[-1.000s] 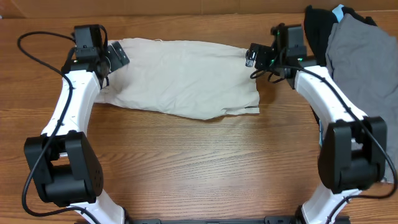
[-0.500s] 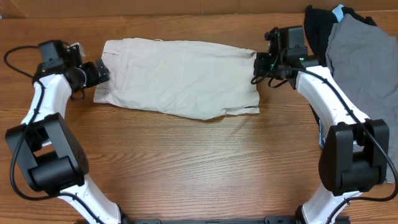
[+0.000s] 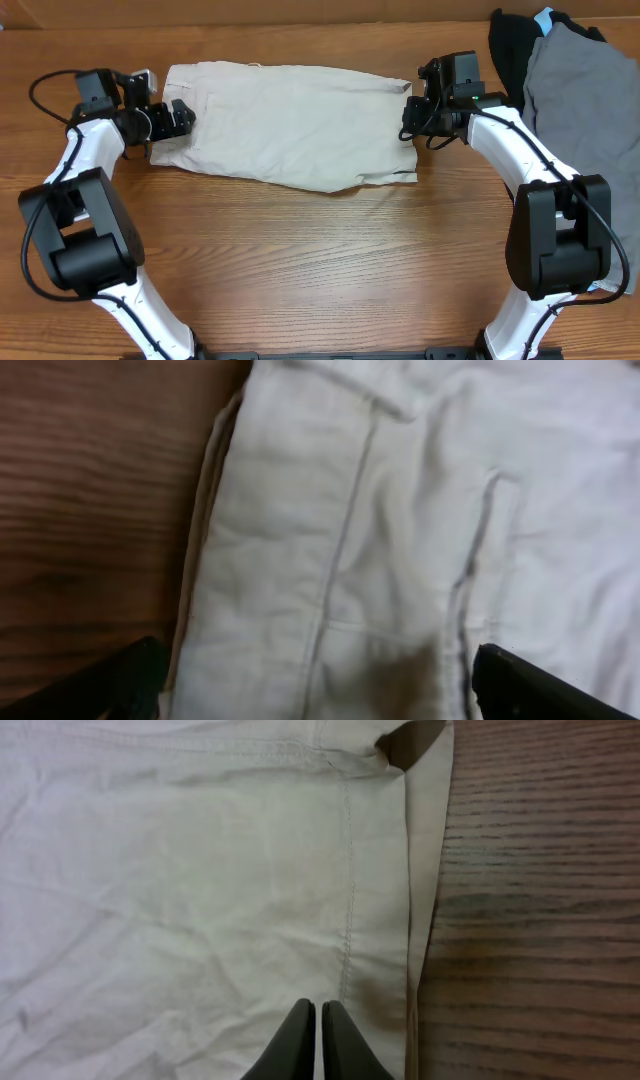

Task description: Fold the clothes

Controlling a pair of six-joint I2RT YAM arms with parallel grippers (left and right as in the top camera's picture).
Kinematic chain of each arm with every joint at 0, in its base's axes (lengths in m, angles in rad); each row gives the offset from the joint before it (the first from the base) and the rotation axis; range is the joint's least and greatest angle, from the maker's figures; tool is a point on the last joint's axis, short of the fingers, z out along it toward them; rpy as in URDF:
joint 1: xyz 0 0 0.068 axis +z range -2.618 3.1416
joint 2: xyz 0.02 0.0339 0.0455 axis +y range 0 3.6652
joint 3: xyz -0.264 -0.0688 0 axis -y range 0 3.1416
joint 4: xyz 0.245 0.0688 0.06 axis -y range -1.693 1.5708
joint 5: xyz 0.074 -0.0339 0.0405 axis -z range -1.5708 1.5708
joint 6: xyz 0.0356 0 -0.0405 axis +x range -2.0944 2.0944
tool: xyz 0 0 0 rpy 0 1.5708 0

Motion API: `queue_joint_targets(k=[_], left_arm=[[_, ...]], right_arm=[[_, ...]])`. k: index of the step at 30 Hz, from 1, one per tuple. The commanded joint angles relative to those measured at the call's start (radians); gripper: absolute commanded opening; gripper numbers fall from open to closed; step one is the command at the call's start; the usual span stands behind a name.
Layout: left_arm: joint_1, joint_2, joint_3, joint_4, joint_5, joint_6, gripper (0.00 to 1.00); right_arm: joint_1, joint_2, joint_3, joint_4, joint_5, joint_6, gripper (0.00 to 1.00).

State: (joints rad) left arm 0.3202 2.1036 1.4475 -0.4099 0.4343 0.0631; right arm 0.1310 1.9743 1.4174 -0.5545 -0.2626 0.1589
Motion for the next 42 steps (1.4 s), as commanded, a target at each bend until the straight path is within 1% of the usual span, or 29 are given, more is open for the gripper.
queue_joint_targets(k=[1, 10, 16, 17, 21, 22, 23, 24, 25, 26, 28, 30, 33, 37, 38, 42], left_arm=[[0.000, 0.048, 0.016, 0.017, 0.019, 0.027, 1.00], [-0.006, 0.084, 0.016, 0.035, 0.021, 0.027, 1.00], [-0.039, 0.116, 0.016, 0.033, 0.050, 0.026, 0.94], [-0.044, 0.122, 0.016, 0.034, 0.050, 0.026, 0.90], [-0.071, 0.157, 0.016, 0.044, 0.048, 0.007, 0.72], [-0.079, 0.166, 0.016, 0.047, 0.043, 0.003, 0.63], [-0.088, 0.177, 0.016, 0.050, 0.034, -0.002, 0.47], [-0.093, 0.182, 0.016, 0.051, 0.029, -0.006, 0.34], [-0.097, 0.192, 0.016, 0.056, 0.019, -0.013, 0.17], [-0.098, 0.193, 0.016, 0.056, 0.008, -0.030, 0.04], [-0.097, 0.191, 0.016, 0.055, -0.026, -0.086, 0.04], [-0.088, 0.178, 0.018, 0.047, -0.018, -0.121, 0.04], [-0.068, 0.138, 0.041, -0.014, 0.006, -0.131, 0.04], [-0.053, 0.045, 0.110, -0.180, 0.004, -0.130, 0.04], [-0.051, 0.021, 0.132, -0.226, 0.003, -0.129, 0.04], [-0.052, -0.064, 0.217, -0.399, 0.004, -0.090, 0.04]], right_arm=[[-0.001, 0.006, -0.001, 0.002, -0.008, -0.007, 0.08], [-0.001, 0.006, -0.001, -0.002, -0.008, -0.006, 0.08], [-0.001, 0.006, -0.001, -0.002, -0.009, -0.006, 0.08], [-0.001, 0.006, -0.001, -0.002, -0.009, -0.006, 0.08], [-0.001, 0.006, -0.001, -0.009, -0.009, -0.006, 0.08], [-0.001, 0.006, -0.001, -0.010, -0.008, -0.006, 0.08], [-0.001, 0.006, -0.001, -0.009, -0.008, -0.006, 0.08], [-0.001, 0.006, -0.001, -0.009, -0.008, -0.006, 0.08], [-0.002, 0.006, -0.001, -0.009, -0.008, -0.006, 0.08], [-0.002, 0.006, -0.001, -0.009, -0.008, -0.006, 0.08], [-0.002, 0.006, -0.001, -0.009, -0.009, -0.006, 0.08], [-0.002, 0.006, -0.001, -0.010, -0.009, -0.006, 0.08], [-0.002, 0.006, -0.001, -0.016, -0.014, -0.002, 0.07], [-0.002, 0.006, -0.001, -0.029, -0.048, -0.002, 0.06], [-0.001, 0.006, -0.001, -0.032, -0.053, -0.002, 0.04], [-0.001, 0.014, -0.001, -0.044, -0.054, 0.001, 0.04]])
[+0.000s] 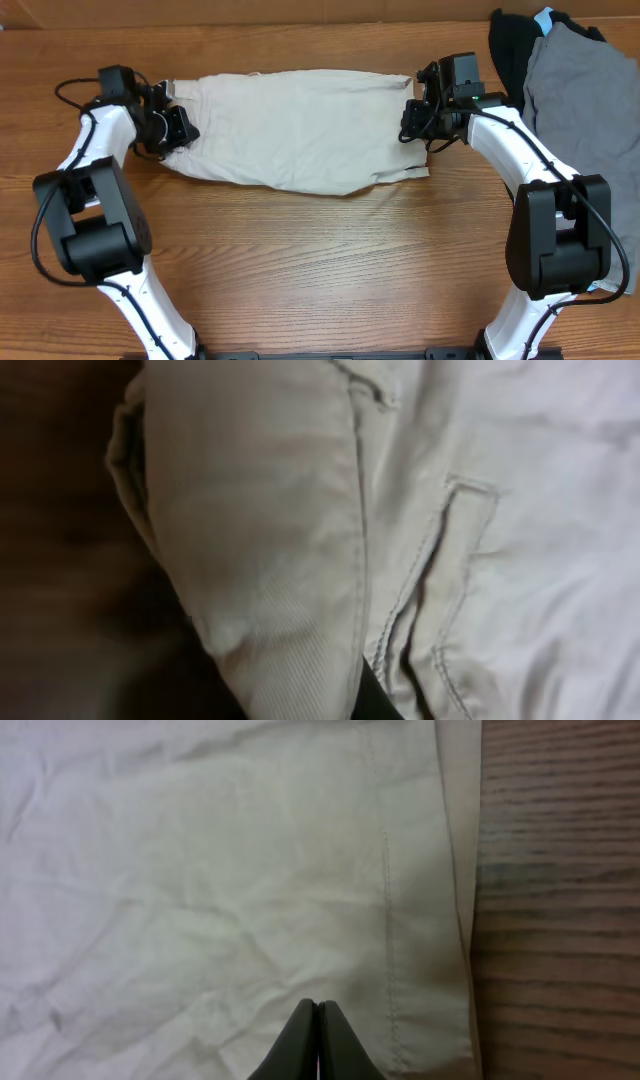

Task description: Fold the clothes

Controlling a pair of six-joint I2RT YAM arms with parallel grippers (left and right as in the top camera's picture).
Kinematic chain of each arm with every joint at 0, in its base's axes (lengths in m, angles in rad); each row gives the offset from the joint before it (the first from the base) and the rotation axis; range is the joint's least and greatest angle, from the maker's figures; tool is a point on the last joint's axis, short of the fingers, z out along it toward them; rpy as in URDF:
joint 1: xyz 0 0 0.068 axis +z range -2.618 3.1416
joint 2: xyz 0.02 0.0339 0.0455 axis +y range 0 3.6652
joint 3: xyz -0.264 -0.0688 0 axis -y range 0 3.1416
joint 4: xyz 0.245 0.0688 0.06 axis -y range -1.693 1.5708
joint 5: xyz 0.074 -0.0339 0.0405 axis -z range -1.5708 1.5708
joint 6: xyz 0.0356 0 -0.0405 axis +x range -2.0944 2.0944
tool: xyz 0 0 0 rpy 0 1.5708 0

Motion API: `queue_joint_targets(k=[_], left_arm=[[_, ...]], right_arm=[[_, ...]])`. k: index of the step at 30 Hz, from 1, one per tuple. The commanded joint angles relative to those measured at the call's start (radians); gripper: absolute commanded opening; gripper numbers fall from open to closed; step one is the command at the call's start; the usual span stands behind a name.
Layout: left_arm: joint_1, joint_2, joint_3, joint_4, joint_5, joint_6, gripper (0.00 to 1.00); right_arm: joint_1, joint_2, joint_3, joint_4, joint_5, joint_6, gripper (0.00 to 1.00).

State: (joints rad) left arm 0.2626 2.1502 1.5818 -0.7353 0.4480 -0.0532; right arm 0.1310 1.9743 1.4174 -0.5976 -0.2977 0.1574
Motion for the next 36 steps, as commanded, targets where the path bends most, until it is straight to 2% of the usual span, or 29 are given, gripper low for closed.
queue_joint_targets(k=[1, 6, 15, 22, 26, 36], left_arm=[[0.005, -0.131, 0.108, -0.121, -0.010, 0.037, 0.04], [0.005, -0.201, 0.204, -0.278, -0.019, 0.085, 0.04], [-0.009, -0.241, 0.326, -0.432, -0.042, 0.134, 0.04], [-0.087, -0.241, 0.346, -0.468, -0.100, 0.155, 0.04], [-0.144, -0.241, 0.347, -0.465, -0.101, 0.151, 0.04], [-0.217, -0.241, 0.346, -0.423, -0.099, 0.047, 0.04]], right_arm=[[-0.001, 0.022, -0.002, -0.002, -0.019, 0.002, 0.04], [-0.001, 0.065, -0.003, -0.012, -0.059, 0.002, 0.04], [0.012, 0.106, -0.003, -0.025, -0.179, -0.002, 0.04], [0.014, 0.103, -0.002, -0.010, -0.375, -0.049, 0.04], [0.014, 0.104, -0.003, -0.058, -0.373, -0.100, 0.04], [0.014, 0.147, -0.005, -0.137, -0.352, -0.159, 0.04]])
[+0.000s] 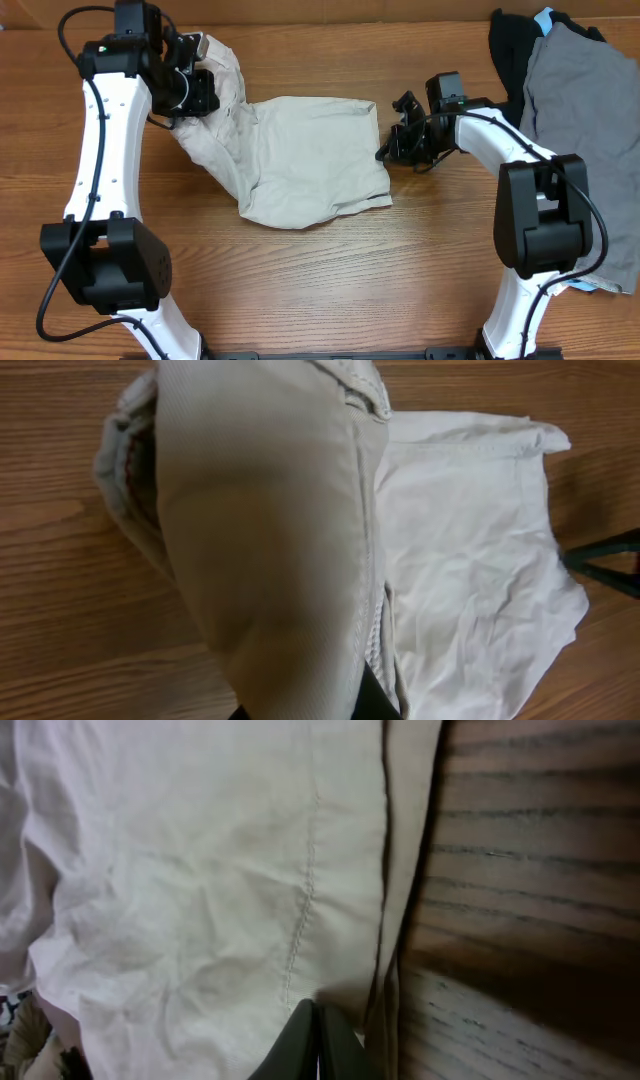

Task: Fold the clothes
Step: 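Fold the left end of the shorts rightward over the middle with the left gripper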

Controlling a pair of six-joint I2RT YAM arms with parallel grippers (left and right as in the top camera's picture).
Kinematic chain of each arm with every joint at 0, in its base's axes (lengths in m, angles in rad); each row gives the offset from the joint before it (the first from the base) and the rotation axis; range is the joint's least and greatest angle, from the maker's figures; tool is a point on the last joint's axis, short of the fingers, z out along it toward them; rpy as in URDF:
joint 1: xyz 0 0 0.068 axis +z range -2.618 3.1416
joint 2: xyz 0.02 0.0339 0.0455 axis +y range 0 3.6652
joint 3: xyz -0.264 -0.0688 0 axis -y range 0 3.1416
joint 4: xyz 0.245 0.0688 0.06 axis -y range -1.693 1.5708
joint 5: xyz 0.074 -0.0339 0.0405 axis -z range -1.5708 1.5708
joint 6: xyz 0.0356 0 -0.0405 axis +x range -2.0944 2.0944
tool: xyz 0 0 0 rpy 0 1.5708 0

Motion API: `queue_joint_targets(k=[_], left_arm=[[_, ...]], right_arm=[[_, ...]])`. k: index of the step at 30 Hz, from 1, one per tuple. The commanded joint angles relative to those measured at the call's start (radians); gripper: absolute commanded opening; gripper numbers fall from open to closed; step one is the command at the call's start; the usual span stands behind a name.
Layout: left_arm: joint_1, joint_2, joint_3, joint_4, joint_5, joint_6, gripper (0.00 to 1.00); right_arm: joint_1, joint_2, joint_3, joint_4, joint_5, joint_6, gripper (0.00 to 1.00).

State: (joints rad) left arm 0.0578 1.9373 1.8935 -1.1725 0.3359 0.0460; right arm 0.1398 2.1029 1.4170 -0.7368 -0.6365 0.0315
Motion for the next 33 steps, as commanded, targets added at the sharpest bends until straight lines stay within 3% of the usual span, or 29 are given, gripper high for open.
queue_joint_targets(k=[1, 12, 18, 30, 33], left_arm=[[-0.018, -0.029, 0.035, 0.017, 0.016, -0.063, 0.04], [-0.197, -0.028, 0.034, 0.092, 0.011, -0.138, 0.04], [-0.354, -0.010, 0.007, 0.132, -0.119, -0.198, 0.04], [-0.542, 0.237, -0.006, 0.279, -0.128, -0.351, 0.04], [-0.555, 0.282, -0.006, 0.288, -0.118, -0.365, 0.18]], right_arm=[[0.005, 0.018, -0.005, 0.003, -0.013, -0.033, 0.04], [0.005, 0.078, -0.005, -0.003, -0.012, -0.018, 0.04], [0.005, 0.080, -0.004, -0.005, -0.012, -0.008, 0.04], [0.004, 0.080, -0.004, -0.011, 0.005, -0.009, 0.04], [0.003, 0.080, -0.004, -0.010, 0.007, -0.009, 0.04]])
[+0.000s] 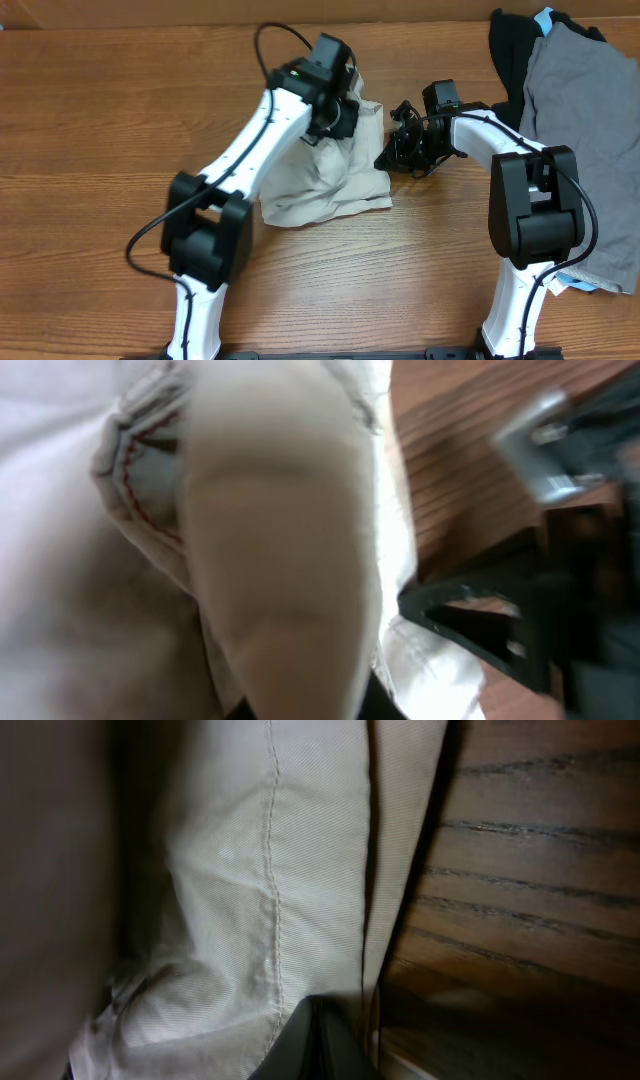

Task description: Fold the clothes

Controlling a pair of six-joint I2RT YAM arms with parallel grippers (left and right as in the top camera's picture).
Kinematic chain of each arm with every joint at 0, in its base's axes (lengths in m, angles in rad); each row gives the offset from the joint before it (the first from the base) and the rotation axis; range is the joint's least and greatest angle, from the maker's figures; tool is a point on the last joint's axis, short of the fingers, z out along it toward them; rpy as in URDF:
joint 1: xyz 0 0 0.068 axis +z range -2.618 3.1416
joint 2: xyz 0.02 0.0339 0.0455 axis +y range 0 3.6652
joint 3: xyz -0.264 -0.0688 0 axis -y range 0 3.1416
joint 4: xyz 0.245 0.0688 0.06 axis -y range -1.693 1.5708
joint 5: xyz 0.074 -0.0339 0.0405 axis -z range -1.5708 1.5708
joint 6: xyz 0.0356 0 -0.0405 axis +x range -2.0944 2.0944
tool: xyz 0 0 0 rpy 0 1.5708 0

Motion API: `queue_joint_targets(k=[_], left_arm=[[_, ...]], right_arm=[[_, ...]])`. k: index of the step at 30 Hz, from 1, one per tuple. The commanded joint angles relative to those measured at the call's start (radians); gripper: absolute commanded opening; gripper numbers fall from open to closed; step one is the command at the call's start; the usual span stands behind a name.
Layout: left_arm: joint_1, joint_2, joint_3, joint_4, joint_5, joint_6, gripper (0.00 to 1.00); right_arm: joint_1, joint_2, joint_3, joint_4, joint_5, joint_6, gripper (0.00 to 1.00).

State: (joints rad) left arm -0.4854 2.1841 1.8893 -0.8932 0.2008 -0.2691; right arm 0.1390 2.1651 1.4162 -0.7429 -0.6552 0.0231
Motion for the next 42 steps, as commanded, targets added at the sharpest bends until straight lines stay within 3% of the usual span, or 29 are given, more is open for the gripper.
queue_joint_targets(k=[1, 3, 6, 10, 13, 21, 28, 32, 42], left_arm=[[-0.013, 0.044, -0.002, 0.009, 0.020, -0.050, 0.28], [-0.013, 0.057, -0.002, 0.007, 0.030, -0.050, 0.58], [-0.012, 0.062, -0.002, 0.004, 0.032, -0.048, 0.78], [-0.002, 0.060, 0.018, -0.003, 0.037, -0.032, 0.92], [0.008, 0.058, 0.078, -0.066, 0.040, -0.012, 1.00], [-0.004, 0.058, 0.383, -0.390, 0.036, 0.133, 1.00], [-0.027, 0.077, 0.353, -0.405, 0.027, 0.196, 1.00], [-0.027, 0.109, 0.268, -0.393, 0.017, 0.199, 0.90], [-0.035, 0.217, 0.117, -0.327, 0.007, 0.200, 0.54]], right_arm=[[0.001, 0.018, -0.003, -0.003, 0.025, 0.000, 0.04], [-0.009, 0.016, 0.007, -0.006, 0.025, 0.002, 0.04], [-0.047, 0.003, 0.073, -0.068, 0.024, 0.003, 0.04], [-0.119, -0.040, 0.236, -0.219, 0.025, -0.003, 0.05], [-0.171, -0.068, 0.363, -0.317, 0.026, -0.013, 0.13], [-0.267, -0.080, 0.585, -0.475, 0.052, -0.029, 0.35], [-0.282, -0.080, 0.588, -0.503, 0.087, -0.031, 0.38], [-0.282, -0.080, 0.588, -0.519, 0.135, -0.031, 0.38], [-0.282, -0.080, 0.588, -0.531, 0.150, -0.031, 0.38]])
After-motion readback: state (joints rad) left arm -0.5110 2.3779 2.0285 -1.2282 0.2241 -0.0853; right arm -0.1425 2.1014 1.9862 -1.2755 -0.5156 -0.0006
